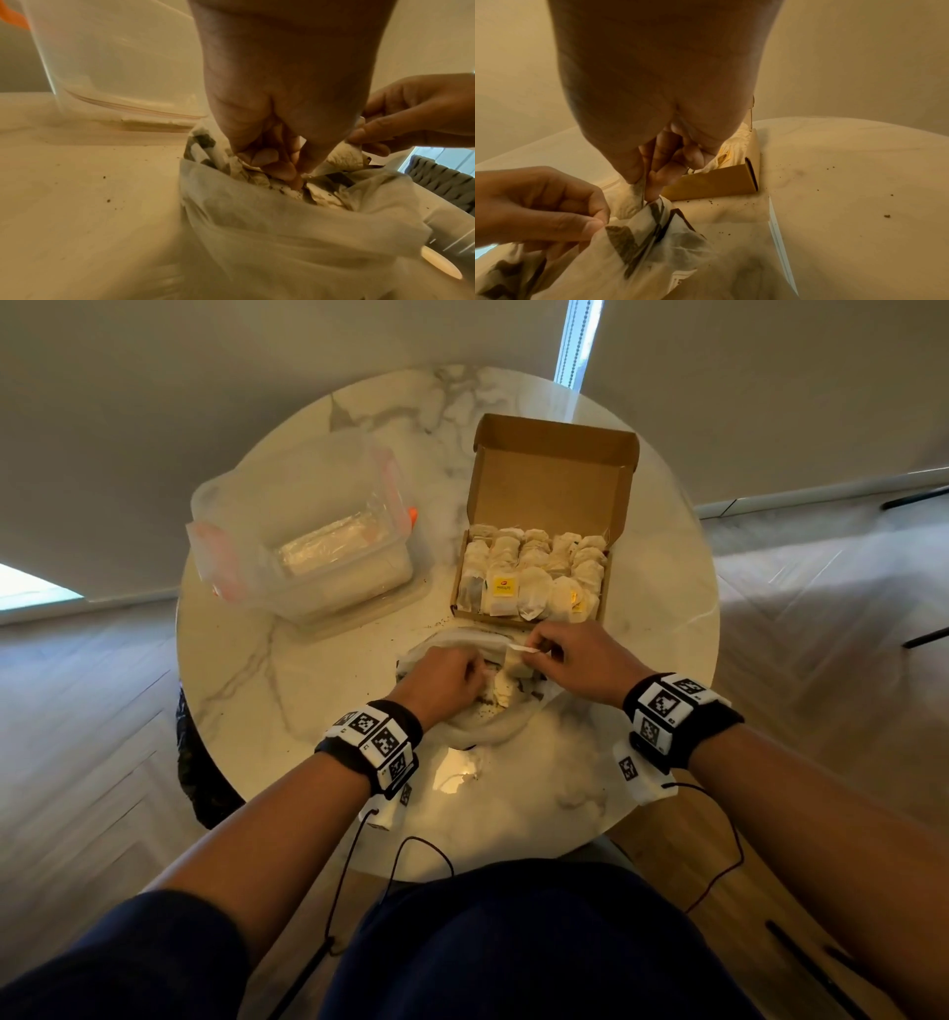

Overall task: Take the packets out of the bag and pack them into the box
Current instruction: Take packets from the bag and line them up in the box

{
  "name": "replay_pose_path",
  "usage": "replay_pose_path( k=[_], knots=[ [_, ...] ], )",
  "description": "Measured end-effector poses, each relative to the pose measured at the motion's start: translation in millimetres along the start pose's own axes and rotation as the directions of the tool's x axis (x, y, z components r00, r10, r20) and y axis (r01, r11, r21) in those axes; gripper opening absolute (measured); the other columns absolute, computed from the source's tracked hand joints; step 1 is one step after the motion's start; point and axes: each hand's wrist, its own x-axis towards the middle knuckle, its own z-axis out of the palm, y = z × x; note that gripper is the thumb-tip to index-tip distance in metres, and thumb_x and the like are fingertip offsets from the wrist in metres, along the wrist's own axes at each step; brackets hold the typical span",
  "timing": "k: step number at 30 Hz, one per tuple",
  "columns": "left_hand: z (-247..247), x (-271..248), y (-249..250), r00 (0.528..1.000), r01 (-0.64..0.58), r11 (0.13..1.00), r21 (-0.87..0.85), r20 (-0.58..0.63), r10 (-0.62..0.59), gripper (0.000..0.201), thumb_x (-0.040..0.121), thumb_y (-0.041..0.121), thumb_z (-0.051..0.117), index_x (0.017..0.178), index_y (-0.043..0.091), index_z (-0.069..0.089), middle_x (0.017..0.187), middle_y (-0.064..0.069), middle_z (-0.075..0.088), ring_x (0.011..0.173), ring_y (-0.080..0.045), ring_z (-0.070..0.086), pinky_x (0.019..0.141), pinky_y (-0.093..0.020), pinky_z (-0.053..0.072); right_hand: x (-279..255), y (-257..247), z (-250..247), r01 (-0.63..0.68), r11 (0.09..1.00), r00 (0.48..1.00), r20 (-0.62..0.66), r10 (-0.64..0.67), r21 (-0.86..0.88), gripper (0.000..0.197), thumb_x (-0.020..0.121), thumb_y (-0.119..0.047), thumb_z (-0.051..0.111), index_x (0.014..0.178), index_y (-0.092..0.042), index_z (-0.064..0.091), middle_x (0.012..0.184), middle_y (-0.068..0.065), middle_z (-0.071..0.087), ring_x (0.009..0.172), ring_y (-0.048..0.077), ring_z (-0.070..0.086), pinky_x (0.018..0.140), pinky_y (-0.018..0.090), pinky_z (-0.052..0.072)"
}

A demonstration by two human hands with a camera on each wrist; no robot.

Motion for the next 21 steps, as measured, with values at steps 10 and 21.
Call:
replay_pose_path(
  k=[10,21],
  knots=[
    [12.9,-1.2,20.6,0.983,-0.18,0.98,-0.083,-0.042,0.177,0.012,0.093,0.011,0.058,0.087,0.021,0.062,0.078,0.01,0.059,0.07,-0.008,0.053,0.06,-0.016,0.032,-11.7,-5.7,5.0,-0.003,1.0,1.0,-0.005,0.003,-0.028,0.008,0.096,-0.026,0.061,0.091,-0.022,0.065,0.076,-0.015,0.059,0.069,-0.001,0.054,0.061,0.014,0.038],
    [-10.5,-21.6,-7.1,0.997,-0.069,0.997,-0.018,-0.036,0.068,0.023,0.089,0.014,0.061,0.106,0.019,0.075,0.096,0.004,0.073,0.082,-0.008,0.061,0.076,-0.02,0.043,-11.9,-3.5,7.8,0.014,0.994,0.999,0.04,-0.009,-0.109,0.013,0.099,-0.028,0.058,0.09,-0.021,0.063,0.076,-0.011,0.061,0.067,0.002,0.053,0.061,0.021,0.037]
  ],
)
